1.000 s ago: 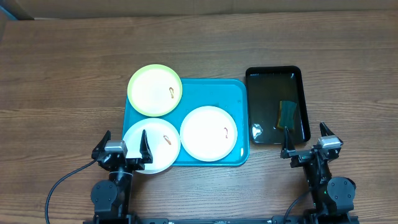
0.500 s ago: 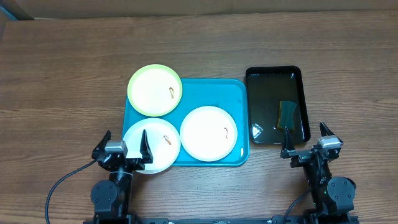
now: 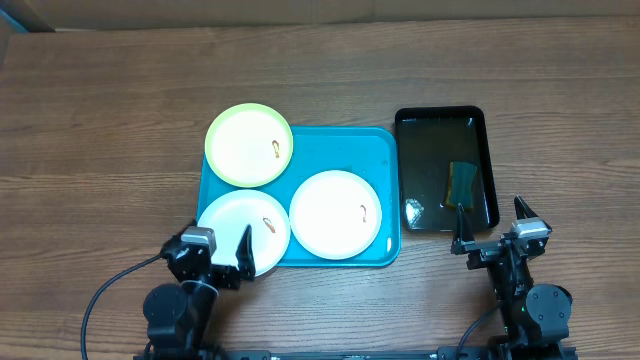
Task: Clean dirty plates on tray and stack at the side
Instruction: 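Reach the left gripper to the front-left white plate and grip its rim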
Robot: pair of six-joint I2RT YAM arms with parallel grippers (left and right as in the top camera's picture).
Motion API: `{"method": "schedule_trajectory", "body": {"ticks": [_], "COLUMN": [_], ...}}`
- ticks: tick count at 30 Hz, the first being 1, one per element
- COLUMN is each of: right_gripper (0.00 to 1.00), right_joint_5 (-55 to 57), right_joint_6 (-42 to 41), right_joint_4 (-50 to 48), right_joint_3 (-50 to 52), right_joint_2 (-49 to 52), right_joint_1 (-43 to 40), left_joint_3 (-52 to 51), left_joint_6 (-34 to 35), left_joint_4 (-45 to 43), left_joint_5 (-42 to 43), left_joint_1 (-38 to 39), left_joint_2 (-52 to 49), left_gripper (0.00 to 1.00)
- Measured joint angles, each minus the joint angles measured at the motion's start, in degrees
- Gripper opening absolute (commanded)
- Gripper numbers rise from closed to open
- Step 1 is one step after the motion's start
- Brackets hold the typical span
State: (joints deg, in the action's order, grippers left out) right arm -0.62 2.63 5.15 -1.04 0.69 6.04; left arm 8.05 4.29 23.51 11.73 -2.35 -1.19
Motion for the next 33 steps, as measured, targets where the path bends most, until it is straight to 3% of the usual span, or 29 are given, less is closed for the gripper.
{"method": "schedule_trajectory", "body": {"ticks": [8, 11, 16, 19, 20, 22, 24, 26, 28, 33], "right_gripper": [1.00, 1.00, 1.00, 1.00, 1.00, 1.00, 1.00, 1.00, 1.00, 1.00], "right_joint_5": [0.04, 0.00, 0.02, 0.02, 0.02, 0.02, 0.02, 0.02, 0.00, 0.00], "right_joint_6": [-0.02, -0.02, -0.02, 0.00, -0.02, -0.02, 0.00, -0.02, 0.00, 0.00], "right_joint_4": [0.04, 0.07, 0.02, 0.00, 0.07, -0.02, 0.02, 0.02, 0.04, 0.00], "right_joint_3": [0.00, 0.00, 0.00, 0.00, 0.00, 0.00, 0.00, 0.00, 0.00, 0.00], "right_joint_2": [0.00, 0.00, 0.00, 0.00, 0.00, 0.00, 0.00, 0.00, 0.00, 0.00], "right_joint_1": [-0.02, 0.00, -0.02, 0.00, -0.02, -0.02, -0.02, 0.00, 0.00, 0.00], "left_joint_3": [24.33, 36.11, 53.13, 59.23, 59.82, 61.09, 61.48, 61.48, 61.48, 61.48], "left_joint_6": [1.29, 1.60, 1.11, 1.05, 1.07, 1.22, 1.33, 1.55, 1.51, 4.81], "left_joint_4": [14.71, 25.57, 51.39, 56.41, 56.15, 54.51, 53.07, 51.82, 49.77, 39.19], "left_joint_5": [6.19, 9.49, 14.95, 16.39, 16.57, 17.00, 17.77, 18.10, 18.05, 15.67], "left_joint_1": [0.00, 0.00, 0.33, 0.76, 0.79, 0.83, 0.90, 1.44, 2.49, 7.10], "left_joint_2": [-14.38, -25.16, -49.18, -63.21, -65.00, -71.23, -77.22, -82.58, -86.88, -93.00], "left_gripper": [1.00, 1.00, 1.00, 1.00, 0.95, 0.70, 0.52, 0.22, 0.18, 0.30]}}
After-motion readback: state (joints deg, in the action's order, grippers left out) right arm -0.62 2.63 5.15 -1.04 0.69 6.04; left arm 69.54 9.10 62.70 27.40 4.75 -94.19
